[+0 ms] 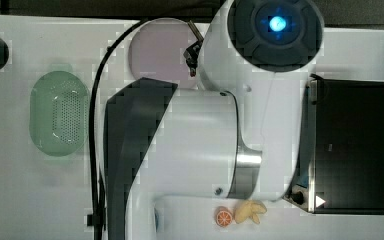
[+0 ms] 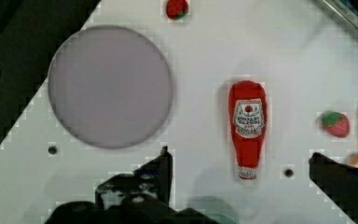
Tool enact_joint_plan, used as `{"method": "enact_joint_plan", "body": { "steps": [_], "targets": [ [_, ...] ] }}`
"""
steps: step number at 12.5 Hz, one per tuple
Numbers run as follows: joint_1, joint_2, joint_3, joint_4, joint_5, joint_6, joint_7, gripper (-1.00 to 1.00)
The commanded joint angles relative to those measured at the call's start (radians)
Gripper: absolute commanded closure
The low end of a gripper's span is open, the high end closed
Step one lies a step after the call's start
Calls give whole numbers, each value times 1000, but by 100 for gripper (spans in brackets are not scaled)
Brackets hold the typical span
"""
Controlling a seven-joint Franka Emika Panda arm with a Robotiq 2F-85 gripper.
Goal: Pick Ketchup from oven and place it on table.
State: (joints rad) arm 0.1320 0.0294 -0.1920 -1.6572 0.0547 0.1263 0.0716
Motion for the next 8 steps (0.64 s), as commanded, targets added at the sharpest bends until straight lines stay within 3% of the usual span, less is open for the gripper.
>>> {"method": "enact_joint_plan", "body": {
  "steps": [1,8],
  "targets": [
    [-1,-6,10,56,-54,-101,49,-100],
    [-1,-3,10,78,-72,-150,61,-100]
  ]
}}
